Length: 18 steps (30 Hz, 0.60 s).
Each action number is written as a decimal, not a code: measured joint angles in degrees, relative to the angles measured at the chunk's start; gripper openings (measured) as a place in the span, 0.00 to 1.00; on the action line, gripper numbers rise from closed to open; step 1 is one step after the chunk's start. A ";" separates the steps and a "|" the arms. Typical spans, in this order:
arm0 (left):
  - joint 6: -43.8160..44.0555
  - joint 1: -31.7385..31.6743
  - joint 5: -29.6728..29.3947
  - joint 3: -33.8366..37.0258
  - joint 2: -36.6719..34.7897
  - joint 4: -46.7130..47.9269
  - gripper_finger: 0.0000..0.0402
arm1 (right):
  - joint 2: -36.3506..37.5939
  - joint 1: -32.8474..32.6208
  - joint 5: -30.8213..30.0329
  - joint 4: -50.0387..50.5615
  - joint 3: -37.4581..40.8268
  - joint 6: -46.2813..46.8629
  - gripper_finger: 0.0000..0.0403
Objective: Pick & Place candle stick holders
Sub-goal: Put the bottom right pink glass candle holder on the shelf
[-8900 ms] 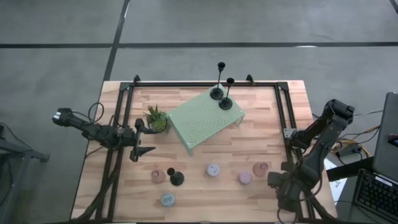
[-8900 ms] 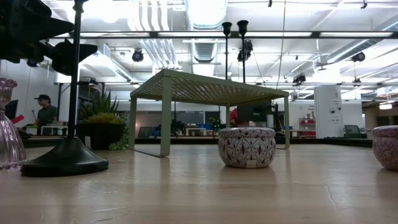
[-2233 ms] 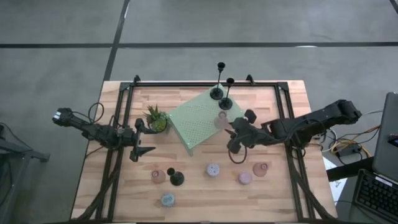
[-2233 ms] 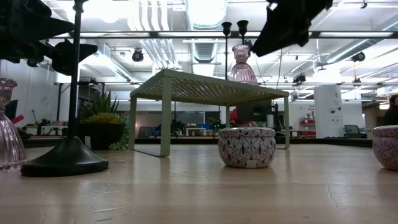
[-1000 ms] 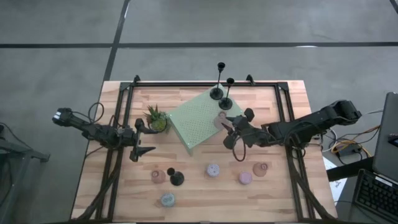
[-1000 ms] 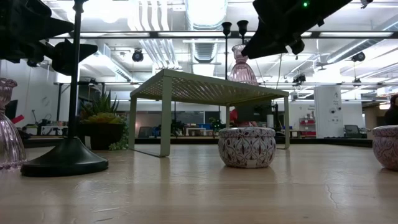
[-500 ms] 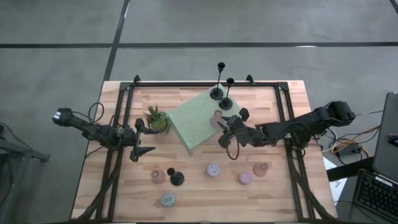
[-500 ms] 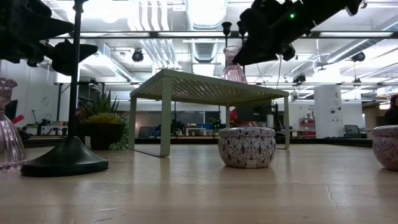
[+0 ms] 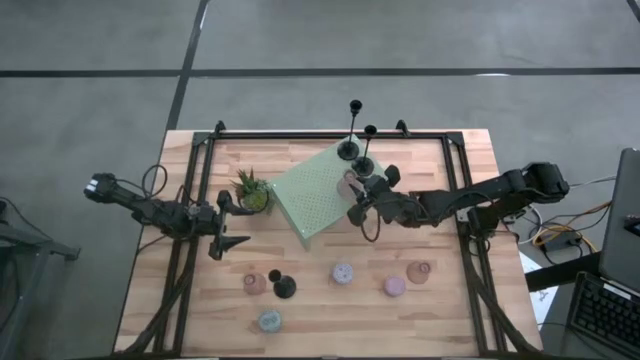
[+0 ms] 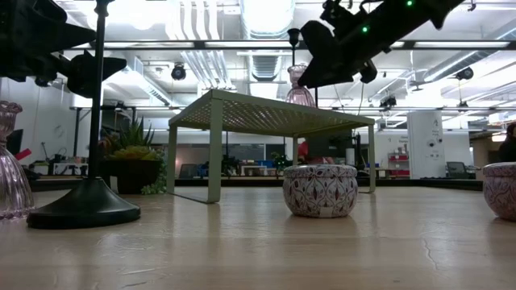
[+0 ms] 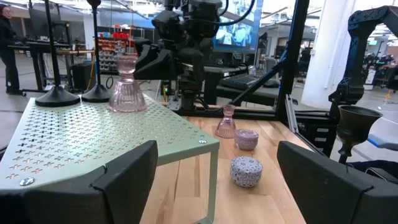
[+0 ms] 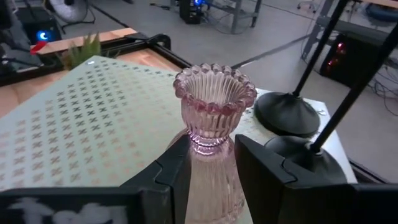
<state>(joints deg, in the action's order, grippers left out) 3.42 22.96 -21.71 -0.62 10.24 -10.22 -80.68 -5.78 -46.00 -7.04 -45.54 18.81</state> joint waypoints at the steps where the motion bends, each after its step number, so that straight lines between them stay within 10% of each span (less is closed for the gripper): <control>1: 0.00 0.00 0.00 -0.02 0.00 0.00 0.83 | -0.08 0.38 0.03 -0.07 0.00 -0.01 0.28; 18: 0.00 0.01 0.00 -0.01 0.00 0.02 0.83 | -0.18 4.76 6.70 -4.30 0.02 -2.44 0.18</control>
<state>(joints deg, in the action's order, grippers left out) 3.42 22.97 -21.71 -0.64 10.24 -10.20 -80.86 -1.02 -39.30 -11.34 -45.52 16.36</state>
